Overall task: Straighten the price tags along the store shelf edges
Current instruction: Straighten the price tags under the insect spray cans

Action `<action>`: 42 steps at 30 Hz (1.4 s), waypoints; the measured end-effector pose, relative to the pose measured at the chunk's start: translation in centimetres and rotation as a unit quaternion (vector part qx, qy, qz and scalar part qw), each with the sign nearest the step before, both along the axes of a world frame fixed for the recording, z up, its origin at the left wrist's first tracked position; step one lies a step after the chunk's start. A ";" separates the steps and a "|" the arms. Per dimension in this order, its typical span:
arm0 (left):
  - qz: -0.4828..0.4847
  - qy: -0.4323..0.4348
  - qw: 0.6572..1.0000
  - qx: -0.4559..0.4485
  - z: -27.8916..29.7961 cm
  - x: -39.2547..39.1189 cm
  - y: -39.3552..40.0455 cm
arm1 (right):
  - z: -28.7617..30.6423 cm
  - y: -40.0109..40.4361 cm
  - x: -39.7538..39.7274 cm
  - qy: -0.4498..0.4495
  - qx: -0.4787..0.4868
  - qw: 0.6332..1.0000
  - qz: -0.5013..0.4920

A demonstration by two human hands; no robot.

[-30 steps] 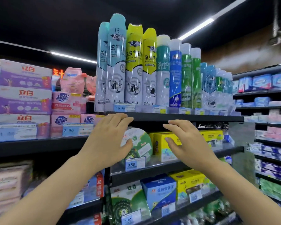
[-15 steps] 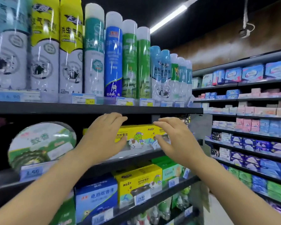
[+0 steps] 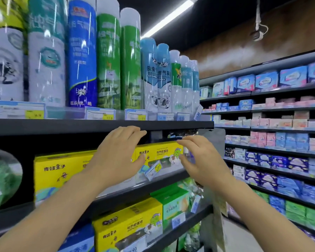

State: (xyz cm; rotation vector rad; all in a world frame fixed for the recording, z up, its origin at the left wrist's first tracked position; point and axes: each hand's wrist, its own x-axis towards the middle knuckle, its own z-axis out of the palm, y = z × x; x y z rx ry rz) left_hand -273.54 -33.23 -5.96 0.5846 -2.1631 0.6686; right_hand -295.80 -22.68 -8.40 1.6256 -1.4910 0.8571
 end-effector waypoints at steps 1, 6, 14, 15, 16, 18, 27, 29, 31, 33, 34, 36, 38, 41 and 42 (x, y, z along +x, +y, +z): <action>-0.005 0.002 1.000 -0.001 0.2 -0.5 -0.7 | 0.1 -0.6 -0.5 0.000 -0.003 1.000 -0.003; -0.029 0.009 0.999 -0.010 0.5 -4.0 -3.0 | -0.1 -2.8 -3.2 0.000 -0.011 1.000 -0.007; -0.043 0.013 0.999 -0.018 0.7 -11.1 -4.8 | 0.6 -5.1 -10.1 0.007 -0.012 1.000 -0.016; -0.041 0.016 0.999 -0.022 0.8 -12.3 -4.9 | 0.8 -5.4 -11.2 0.007 -0.013 1.000 -0.014; -0.041 0.020 0.999 -0.026 0.8 -13.5 -5.0 | 0.8 -5.6 -12.3 0.009 -0.013 1.000 -0.012; -0.039 0.033 0.998 -0.023 1.0 -16.1 -5.2 | 0.9 -6.2 -14.6 0.012 -0.008 1.000 -0.004; 0.015 0.087 0.995 -0.036 0.6 -26.1 -6.9 | 2.8 -8.2 -25.3 0.042 0.010 0.997 0.067; 0.040 0.093 0.994 -0.032 1.0 -27.9 -6.9 | 3.5 -8.9 -27.5 0.049 0.011 0.996 0.075; 0.060 0.101 0.993 -0.027 1.3 -29.1 -6.9 | 4.2 -9.8 -29.2 0.066 0.004 0.994 0.085; 0.084 0.111 0.990 -0.027 1.2 -29.9 -7.0 | 4.8 -10.5 -30.4 0.076 0.003 0.992 0.096; 0.094 0.114 0.989 -0.029 1.1 -30.2 -7.1 | 5.2 -10.9 -30.8 0.079 0.003 0.992 0.102; 0.105 0.117 0.987 -0.036 1.0 -30.4 -7.3 | 6.1 -11.7 -31.3 0.081 0.001 0.990 0.118; 0.114 0.118 0.985 -0.046 0.9 -30.6 -7.3 | 7.1 -12.6 -31.3 0.086 -0.006 0.987 0.133; 0.126 0.128 0.983 -0.044 1.0 -31.0 -7.0 | 8.8 -13.8 -30.8 0.082 -0.017 0.985 0.149; 0.129 0.130 0.982 -0.042 1.0 -31.2 -6.9 | 9.4 -14.2 -30.6 0.080 -0.026 0.984 0.154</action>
